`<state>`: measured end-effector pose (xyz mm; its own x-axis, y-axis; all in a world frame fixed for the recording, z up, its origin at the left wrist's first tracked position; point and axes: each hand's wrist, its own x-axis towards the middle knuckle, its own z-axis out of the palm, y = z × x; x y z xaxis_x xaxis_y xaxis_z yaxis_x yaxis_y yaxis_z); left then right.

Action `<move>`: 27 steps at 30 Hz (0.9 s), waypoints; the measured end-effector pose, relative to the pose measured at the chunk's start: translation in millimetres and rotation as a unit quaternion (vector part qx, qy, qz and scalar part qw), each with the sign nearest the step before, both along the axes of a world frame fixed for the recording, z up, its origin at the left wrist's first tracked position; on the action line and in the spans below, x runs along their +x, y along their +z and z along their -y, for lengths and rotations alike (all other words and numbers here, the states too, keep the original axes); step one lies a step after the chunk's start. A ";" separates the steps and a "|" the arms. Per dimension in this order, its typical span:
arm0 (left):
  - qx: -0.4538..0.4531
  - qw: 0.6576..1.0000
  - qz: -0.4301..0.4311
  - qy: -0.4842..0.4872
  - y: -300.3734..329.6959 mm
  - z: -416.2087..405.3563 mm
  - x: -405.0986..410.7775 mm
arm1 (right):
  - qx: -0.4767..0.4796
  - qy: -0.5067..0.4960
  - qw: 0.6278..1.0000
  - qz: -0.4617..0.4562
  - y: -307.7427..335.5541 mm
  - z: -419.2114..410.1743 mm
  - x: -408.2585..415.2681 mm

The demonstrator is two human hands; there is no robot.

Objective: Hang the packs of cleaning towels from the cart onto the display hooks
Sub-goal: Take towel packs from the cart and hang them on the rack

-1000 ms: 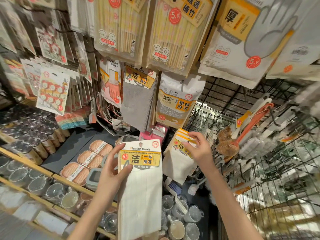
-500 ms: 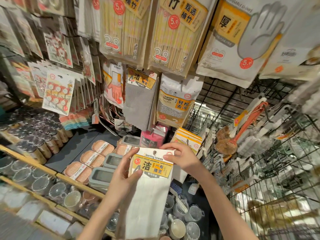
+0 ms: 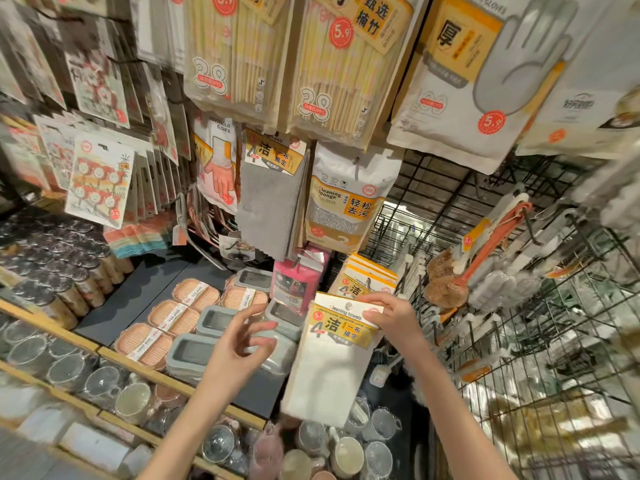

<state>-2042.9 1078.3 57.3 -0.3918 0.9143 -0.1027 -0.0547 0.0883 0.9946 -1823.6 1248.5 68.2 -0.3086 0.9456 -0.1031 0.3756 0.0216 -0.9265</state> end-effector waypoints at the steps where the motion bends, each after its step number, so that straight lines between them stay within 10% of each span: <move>1: -0.002 1.000 -0.009 -0.004 -0.9 -0.6 -1.3 | 0.007 -0.015 1.000 0.018 -3.6 -8.5 4.3; 27: -0.020 0.998 -0.059 0.028 -13.0 -12.1 -21.0 | 0.072 -0.155 0.980 0.099 -59.3 -84.6 8.0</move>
